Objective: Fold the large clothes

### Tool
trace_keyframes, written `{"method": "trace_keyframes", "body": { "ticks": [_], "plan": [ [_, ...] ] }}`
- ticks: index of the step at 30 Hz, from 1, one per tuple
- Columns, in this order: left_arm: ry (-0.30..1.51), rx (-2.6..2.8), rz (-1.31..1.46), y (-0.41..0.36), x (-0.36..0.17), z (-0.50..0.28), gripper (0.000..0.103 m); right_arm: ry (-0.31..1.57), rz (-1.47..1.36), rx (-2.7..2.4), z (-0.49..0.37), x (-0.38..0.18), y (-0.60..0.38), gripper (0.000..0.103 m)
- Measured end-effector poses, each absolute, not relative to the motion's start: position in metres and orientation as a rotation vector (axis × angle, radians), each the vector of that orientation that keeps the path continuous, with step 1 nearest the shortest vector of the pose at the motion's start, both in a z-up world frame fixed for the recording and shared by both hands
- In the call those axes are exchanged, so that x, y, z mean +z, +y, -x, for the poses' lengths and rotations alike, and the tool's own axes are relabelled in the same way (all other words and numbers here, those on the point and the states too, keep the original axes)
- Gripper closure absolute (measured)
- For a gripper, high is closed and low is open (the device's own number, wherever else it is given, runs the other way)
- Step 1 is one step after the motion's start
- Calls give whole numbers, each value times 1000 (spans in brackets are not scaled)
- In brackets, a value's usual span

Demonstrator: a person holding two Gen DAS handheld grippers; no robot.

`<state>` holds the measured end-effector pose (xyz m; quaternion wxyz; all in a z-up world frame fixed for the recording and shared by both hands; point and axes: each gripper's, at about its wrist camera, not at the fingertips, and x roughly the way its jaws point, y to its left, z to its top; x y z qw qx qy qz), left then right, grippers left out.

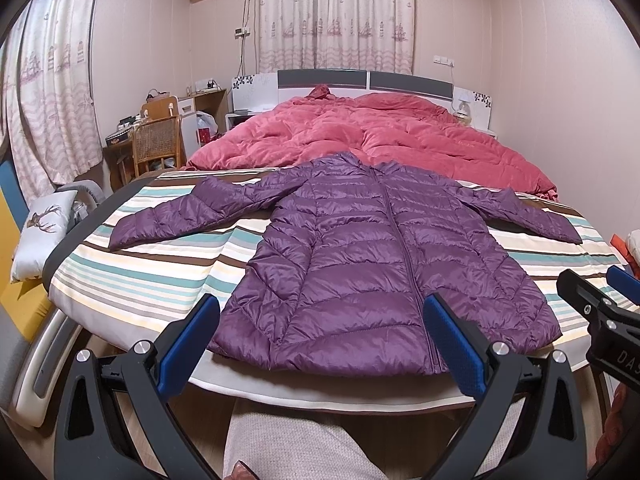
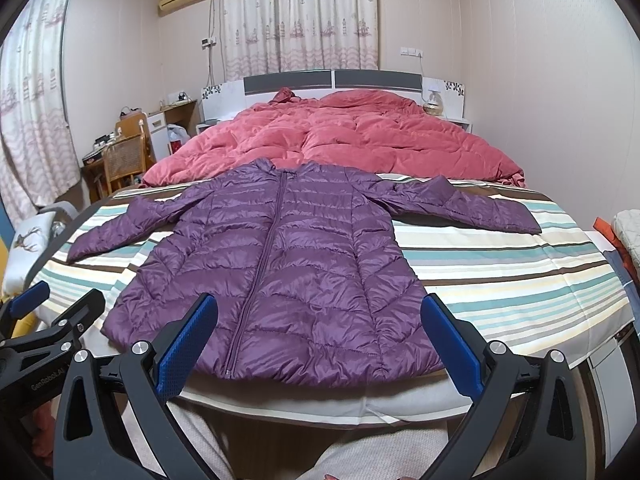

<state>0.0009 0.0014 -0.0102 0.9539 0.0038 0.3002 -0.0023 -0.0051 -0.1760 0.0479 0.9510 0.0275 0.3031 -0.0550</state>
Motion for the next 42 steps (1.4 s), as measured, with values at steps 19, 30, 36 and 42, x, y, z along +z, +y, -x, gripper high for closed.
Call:
{"method": "trace_keyframes", "body": {
  "ticks": [19, 30, 36, 42],
  "plan": [
    [673, -17, 5, 2, -20, -16, 2, 651, -66, -122, -2, 40, -182, 3],
    [714, -48, 32, 12, -40, -62, 2, 706, -108, -158, -52, 18, -218, 3],
    [695, 11, 33, 18, -55, -105, 2, 703, -124, -145, -89, -6, -249, 3],
    [712, 156, -36, 24, -72, -153, 2, 824, -220, -266, -141, -43, -318, 3]
  ]
}}
